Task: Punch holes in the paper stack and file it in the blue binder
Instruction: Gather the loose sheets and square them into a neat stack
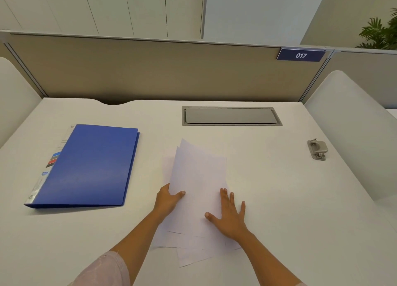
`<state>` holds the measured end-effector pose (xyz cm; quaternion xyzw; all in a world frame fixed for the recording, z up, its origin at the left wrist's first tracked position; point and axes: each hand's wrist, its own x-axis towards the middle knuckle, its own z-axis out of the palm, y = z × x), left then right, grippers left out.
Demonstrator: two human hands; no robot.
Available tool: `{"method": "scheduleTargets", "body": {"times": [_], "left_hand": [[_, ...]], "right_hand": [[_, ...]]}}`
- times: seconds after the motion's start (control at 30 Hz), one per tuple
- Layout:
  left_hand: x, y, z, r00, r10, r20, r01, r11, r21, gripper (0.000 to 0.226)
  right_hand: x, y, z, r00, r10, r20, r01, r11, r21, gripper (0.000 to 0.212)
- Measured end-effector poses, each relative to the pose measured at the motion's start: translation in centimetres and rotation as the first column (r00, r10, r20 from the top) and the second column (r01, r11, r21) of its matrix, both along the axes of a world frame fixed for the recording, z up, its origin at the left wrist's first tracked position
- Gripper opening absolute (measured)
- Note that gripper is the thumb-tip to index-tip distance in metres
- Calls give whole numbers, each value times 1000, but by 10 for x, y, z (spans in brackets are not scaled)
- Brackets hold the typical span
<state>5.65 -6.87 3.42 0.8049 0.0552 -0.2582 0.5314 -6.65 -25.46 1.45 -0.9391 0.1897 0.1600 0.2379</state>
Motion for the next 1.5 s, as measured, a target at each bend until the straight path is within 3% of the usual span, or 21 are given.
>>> {"method": "scheduleTargets", "body": {"times": [0.23, 0.33, 0.5, 0.67, 0.8, 0.9, 1.0, 1.13, 1.3, 1.5], "left_hand": [[8, 14, 8, 998, 55, -1, -55, 998, -38, 53], [16, 28, 16, 999, 42, 28, -41, 998, -56, 52], [25, 54, 22, 997, 39, 63, -37, 999, -34, 51], [26, 73, 20, 996, 88, -2, -88, 995, -37, 53], [20, 79, 15, 994, 100, -53, -101, 995, -9, 54], [15, 79, 8, 996, 88, -29, -86, 994, 62, 54], [11, 80, 4, 995, 95, -14, -93, 989, 112, 53], [11, 84, 1, 987, 149, -51, -144, 985, 93, 54], [14, 86, -1, 978, 189, -83, -187, 982, 32, 49], [17, 85, -1, 980, 182, -76, -178, 982, 57, 52]], "right_hand": [[-17, -14, 14, 996, 50, 80, -58, 993, 100, 118], [-28, -21, 20, 997, 63, 51, -65, 997, 30, 126], [-31, -11, 27, 977, -195, 86, 199, 979, -43, 116], [-22, 0, 30, 967, -253, 38, 255, 965, -67, 108], [-10, 6, 34, 953, -304, 19, 304, 952, -19, 108], [-1, 5, 35, 916, -401, 17, 397, 911, 110, 108], [4, -1, 35, 871, -491, 13, 474, 847, 241, 91], [3, -10, 39, 851, -521, 70, 496, 840, 221, 36], [2, -25, 48, 770, -588, 248, 532, 806, 260, 31], [5, -43, 68, 518, -705, 484, 672, 686, 279, 24]]}}
